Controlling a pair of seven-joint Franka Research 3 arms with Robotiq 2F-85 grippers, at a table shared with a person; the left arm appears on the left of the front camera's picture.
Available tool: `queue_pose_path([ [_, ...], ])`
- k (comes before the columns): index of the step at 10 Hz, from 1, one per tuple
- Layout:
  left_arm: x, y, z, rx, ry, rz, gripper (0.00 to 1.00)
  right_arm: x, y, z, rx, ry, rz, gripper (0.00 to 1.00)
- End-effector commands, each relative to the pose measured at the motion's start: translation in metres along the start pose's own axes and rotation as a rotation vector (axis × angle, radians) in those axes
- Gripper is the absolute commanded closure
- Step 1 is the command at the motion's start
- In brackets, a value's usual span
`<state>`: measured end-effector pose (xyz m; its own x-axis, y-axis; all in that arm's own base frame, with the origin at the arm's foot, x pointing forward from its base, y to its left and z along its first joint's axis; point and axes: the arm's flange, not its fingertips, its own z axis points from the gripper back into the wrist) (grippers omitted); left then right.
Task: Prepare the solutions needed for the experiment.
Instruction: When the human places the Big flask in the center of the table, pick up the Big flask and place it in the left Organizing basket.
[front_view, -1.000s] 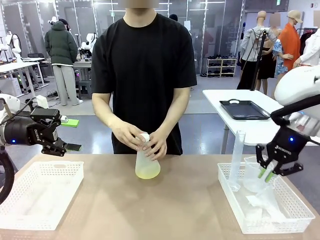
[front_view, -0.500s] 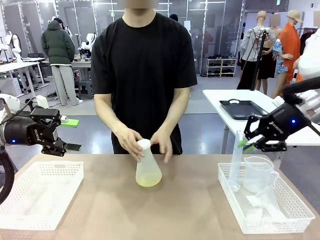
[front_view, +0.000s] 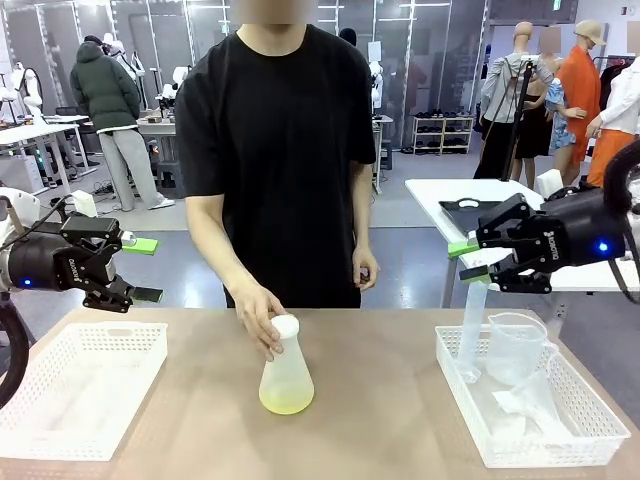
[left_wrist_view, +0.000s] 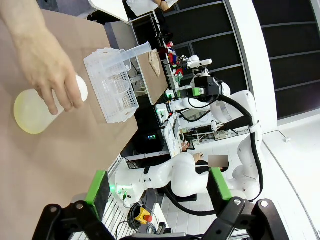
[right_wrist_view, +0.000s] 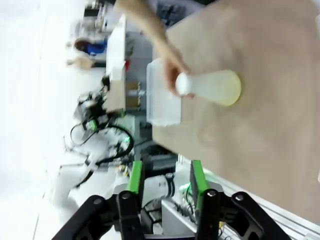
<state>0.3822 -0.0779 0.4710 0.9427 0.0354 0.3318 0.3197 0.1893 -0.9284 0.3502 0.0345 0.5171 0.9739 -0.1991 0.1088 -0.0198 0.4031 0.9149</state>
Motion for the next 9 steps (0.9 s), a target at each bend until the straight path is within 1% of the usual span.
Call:
queue_pose_path([
  [1,0.0013,-0.0023,-0.0012,-0.026,-0.011,0.009,0.0,0.0108,-0.0162,0.0025,0.043,0.07,-0.002,0.21],
  [2,0.0013,-0.0023,-0.0012,-0.026,-0.011,0.009,0.0,0.0116,-0.0179,0.0024,0.074,0.106,0.0,0.17],
  [3,0.0013,-0.0023,-0.0012,-0.026,-0.011,0.009,0.0,0.0135,-0.0195,0.0018,0.095,0.131,0.0,0.01],
  [5,0.0013,-0.0023,-0.0012,-0.026,-0.011,0.009,0.0,0.0153,-0.0208,0.001,0.1,0.133,-0.008,0.0],
  [7,0.0013,-0.0023,-0.0012,-0.026,-0.011,0.009,0.0,0.0173,-0.0209,-0.0004,0.069,0.162,-0.016,0.0],
  [9,0.0013,-0.0023,-0.0012,-0.026,-0.011,0.009,0.0,0.0113,-0.0238,0.0019,0.079,0.143,-0.029,0.0],
])
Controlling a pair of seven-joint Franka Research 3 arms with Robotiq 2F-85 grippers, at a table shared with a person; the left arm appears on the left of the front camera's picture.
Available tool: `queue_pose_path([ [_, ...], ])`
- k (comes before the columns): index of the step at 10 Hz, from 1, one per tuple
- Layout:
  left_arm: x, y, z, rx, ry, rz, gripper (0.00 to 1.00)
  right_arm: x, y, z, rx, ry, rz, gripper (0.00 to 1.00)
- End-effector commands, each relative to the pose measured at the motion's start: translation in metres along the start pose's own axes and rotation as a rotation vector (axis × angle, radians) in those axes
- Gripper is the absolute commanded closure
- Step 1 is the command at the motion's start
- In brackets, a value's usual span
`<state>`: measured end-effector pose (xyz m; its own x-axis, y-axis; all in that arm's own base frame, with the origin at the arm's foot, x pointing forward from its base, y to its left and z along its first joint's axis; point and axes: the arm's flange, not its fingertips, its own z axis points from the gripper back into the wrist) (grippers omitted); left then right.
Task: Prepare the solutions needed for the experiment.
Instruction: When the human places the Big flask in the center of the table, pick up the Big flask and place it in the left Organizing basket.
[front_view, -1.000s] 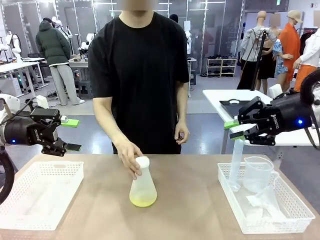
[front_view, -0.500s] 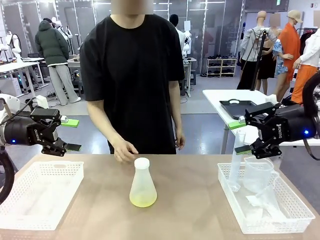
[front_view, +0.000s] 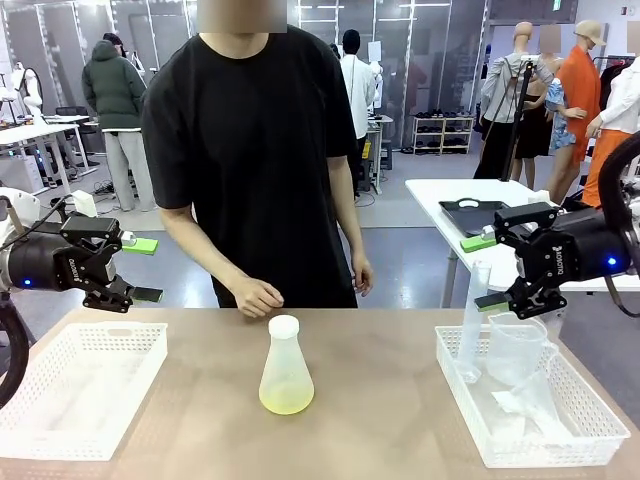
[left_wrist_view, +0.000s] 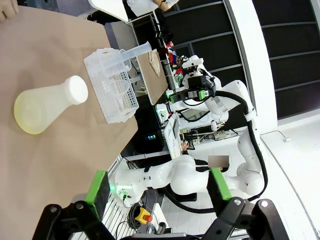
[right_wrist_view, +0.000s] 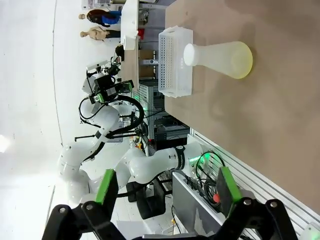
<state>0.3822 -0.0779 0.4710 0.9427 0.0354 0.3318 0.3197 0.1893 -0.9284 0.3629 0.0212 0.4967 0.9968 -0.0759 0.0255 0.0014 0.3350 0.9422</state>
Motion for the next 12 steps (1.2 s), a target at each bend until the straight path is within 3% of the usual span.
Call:
queue_pose_path([
  [1,0.001,-0.002,-0.001,-0.026,-0.011,0.009,0.0,-0.002,0.0,0.001,0.01,-0.004,0.004,0.0],
  [6,0.001,-0.002,-0.001,-0.026,-0.011,0.009,0.0,-0.002,0.0,0.001,0.01,-0.004,0.004,0.0],
  [9,0.016,0.0,-0.024,-0.019,0.07,-0.03,0.0,-0.002,0.0,0.001,0.01,-0.004,0.004,0.0],
  [12,0.049,0.0,-0.061,-0.031,0.107,-0.187,0.0,-0.002,0.0,0.001,0.01,-0.004,0.004,0.0],
])
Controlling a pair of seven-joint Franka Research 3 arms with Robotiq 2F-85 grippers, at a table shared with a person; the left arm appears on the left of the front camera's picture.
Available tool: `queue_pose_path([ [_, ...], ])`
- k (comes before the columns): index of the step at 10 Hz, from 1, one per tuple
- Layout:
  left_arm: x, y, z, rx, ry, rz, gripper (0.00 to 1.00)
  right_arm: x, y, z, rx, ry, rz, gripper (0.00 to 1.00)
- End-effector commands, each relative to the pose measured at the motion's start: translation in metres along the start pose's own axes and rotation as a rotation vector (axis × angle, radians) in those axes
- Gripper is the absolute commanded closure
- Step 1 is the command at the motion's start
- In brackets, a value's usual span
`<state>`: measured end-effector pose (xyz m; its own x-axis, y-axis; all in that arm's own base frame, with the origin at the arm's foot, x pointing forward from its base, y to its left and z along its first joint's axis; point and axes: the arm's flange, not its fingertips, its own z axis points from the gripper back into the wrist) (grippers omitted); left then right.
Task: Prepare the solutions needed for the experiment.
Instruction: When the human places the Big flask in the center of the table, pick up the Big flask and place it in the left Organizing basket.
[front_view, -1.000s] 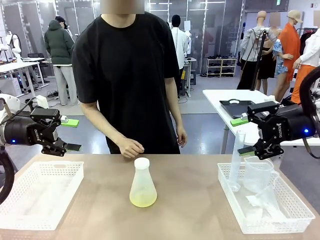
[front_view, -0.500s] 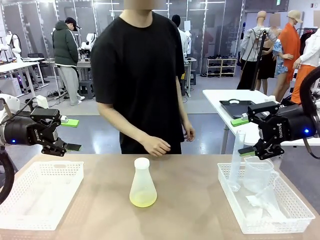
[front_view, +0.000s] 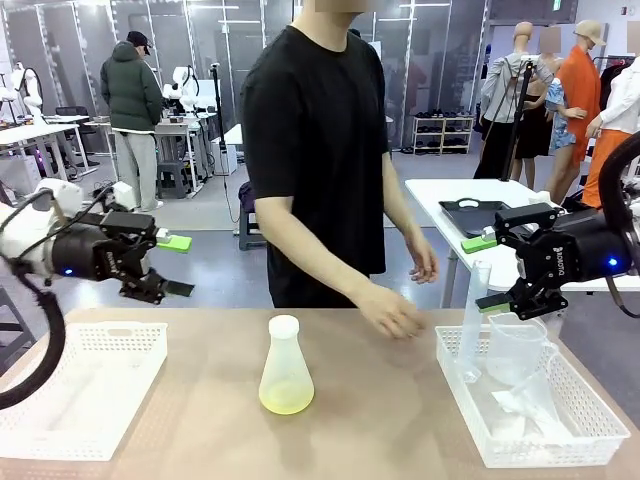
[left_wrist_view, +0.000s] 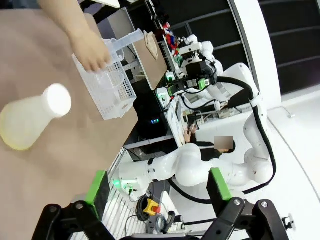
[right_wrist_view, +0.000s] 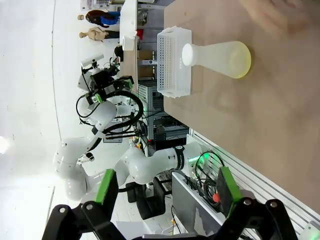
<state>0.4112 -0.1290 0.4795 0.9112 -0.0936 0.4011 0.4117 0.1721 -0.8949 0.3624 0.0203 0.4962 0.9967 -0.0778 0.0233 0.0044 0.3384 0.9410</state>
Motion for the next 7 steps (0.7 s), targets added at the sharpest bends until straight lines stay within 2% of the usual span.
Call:
queue_pose_path([
  [1,0.034,0.019,-0.014,-0.004,0.004,-0.265,0.0,-0.001,0.001,0.0,0.014,-0.003,0.007,0.0],
  [2,0.043,0.026,-0.023,-0.011,0.005,-0.412,0.0,-0.001,0.001,0.0,0.014,-0.003,0.007,0.0],
  [4,0.056,0.039,-0.041,0.125,-0.067,-0.661,0.0,-0.001,0.001,0.0,0.014,-0.003,0.007,0.0],
  [7,0.058,0.041,-0.062,0.164,-0.106,-0.704,0.0,-0.001,0.001,0.0,0.014,-0.003,0.007,0.0],
])
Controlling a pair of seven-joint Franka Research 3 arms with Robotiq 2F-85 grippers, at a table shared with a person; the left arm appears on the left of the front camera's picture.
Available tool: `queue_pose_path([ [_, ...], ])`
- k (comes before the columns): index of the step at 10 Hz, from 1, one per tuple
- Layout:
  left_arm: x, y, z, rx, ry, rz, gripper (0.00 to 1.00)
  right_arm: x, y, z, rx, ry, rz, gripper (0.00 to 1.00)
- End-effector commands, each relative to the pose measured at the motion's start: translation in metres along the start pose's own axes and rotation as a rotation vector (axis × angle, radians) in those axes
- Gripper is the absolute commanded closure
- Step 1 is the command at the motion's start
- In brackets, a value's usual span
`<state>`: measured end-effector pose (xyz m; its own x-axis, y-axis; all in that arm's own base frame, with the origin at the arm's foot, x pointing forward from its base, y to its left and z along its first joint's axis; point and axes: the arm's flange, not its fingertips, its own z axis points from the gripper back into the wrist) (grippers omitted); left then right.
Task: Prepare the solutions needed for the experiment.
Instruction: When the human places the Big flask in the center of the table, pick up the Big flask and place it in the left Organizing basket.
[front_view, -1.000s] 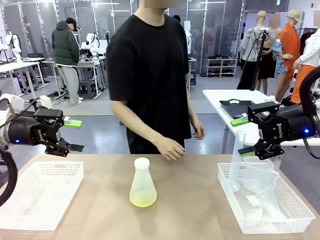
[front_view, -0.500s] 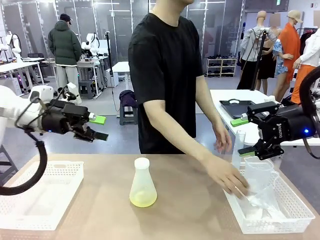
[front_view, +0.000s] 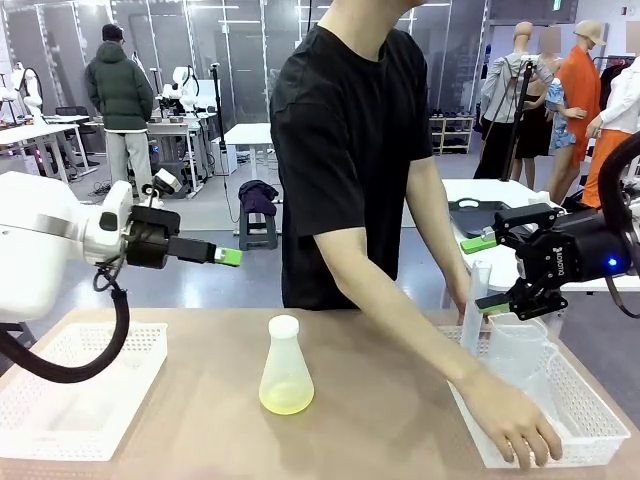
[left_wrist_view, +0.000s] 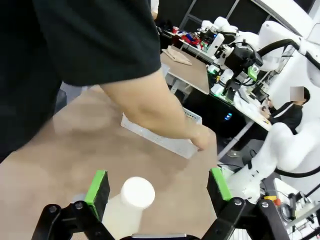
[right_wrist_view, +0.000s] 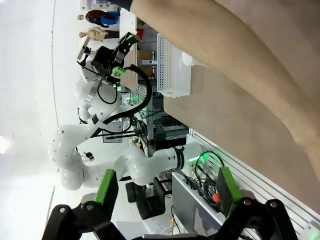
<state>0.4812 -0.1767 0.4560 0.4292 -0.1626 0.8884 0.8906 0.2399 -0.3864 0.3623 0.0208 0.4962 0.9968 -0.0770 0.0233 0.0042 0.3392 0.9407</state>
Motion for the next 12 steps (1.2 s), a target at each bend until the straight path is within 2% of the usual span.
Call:
queue_pose_path([
  [1,0.001,-0.005,-0.009,-0.032,-0.029,0.058,0.0,-0.001,0.001,0.0,0.014,-0.003,0.007,0.0],
  [2,0.0,0.0,0.0,0.0,0.0,0.0,0.0,-0.001,0.001,0.0,0.014,-0.003,0.007,0.0],
  [7,0.0,0.0,-0.001,0.002,-0.011,0.011,0.0,-0.001,0.001,0.0,0.014,-0.003,0.007,0.0],
  [8,-0.005,0.017,-0.005,0.06,-0.095,-0.138,0.0,-0.001,0.001,0.0,0.014,-0.003,0.007,0.0],
  [10,-0.014,0.025,-0.01,0.082,-0.116,-0.417,0.0,-0.001,0.001,0.0,0.014,-0.003,0.007,0.0],
  [12,-0.018,0.027,-0.021,0.005,-0.112,-0.504,0.0,-0.001,0.001,0.0,0.014,-0.003,0.007,0.0],
])
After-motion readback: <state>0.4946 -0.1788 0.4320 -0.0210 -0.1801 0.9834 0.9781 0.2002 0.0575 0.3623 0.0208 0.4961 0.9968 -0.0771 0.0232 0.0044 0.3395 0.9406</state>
